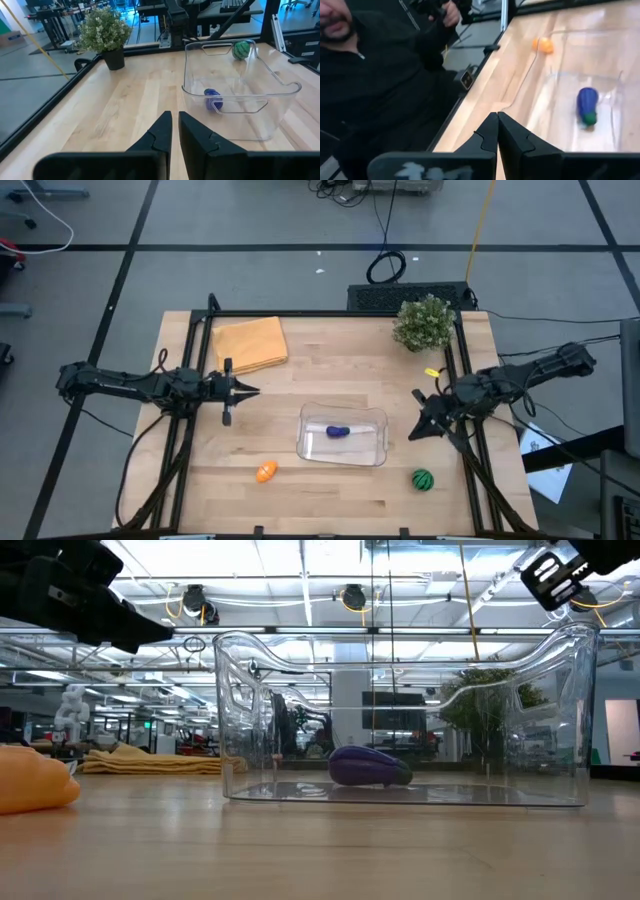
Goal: Pick and placing Produce into tupperware
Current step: Put the green watermelon into the transparent bin
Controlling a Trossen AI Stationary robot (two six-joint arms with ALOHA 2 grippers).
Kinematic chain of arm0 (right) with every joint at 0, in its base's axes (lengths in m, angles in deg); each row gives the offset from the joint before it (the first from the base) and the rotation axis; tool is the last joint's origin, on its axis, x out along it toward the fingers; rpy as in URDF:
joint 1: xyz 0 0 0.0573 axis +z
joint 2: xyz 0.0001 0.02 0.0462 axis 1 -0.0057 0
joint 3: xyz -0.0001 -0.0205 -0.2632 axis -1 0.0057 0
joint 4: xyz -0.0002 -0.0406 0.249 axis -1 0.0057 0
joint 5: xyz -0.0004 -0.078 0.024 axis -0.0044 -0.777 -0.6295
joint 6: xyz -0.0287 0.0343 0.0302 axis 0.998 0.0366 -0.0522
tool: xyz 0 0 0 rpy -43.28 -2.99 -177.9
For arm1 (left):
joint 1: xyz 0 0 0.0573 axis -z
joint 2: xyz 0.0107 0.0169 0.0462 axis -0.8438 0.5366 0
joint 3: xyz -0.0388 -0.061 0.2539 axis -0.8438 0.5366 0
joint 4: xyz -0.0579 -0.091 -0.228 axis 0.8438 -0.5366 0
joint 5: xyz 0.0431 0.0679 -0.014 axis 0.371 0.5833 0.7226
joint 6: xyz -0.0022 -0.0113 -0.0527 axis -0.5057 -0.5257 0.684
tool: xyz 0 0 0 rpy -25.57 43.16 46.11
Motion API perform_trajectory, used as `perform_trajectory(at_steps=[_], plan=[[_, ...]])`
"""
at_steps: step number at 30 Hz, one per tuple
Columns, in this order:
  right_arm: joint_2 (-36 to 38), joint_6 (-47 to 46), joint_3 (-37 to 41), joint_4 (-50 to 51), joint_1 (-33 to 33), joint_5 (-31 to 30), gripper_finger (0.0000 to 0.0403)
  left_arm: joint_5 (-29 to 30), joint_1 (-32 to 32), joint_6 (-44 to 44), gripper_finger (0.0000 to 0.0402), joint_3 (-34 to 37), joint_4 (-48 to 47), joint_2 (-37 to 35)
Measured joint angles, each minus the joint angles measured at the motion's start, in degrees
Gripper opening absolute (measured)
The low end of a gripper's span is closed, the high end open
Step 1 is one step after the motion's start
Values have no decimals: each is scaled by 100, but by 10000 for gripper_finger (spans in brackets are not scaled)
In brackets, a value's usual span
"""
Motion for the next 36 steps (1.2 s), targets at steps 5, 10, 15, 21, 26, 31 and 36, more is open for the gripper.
perform_trajectory(at_steps=[5, 10, 15, 21, 26, 31, 36], plan=[[-371, -222, -136, 111, 381, -205, 0, 10, 0, 2, 37, 0, 5, 2], [-726, -410, -448, 424, 778, -663, 0, 59, 0, 2, 37, -2, 5, 0], [-1006, -564, -798, 424, 1215, -1004, 0, 59, 0, 17, 37, -3, 3, 1], [-1390, -1385, -1201, 1152, 1871, -1327, 0, 59, 0, 28, 37, -4, 3, 0], [-1936, -2395, -1584, 1966, 2281, -1773, 0, 58, 0, 45, 37, -4, 3, 1], [-2707, -3020, -2079, 2575, 2502, -1842, 0, 57, 0, 46, 37, -4, 3, 0], [-3448, -3840, -2618, 3261, 2603, -1640, 0, 57, 0, 46, 37, -4, -51, 0]])
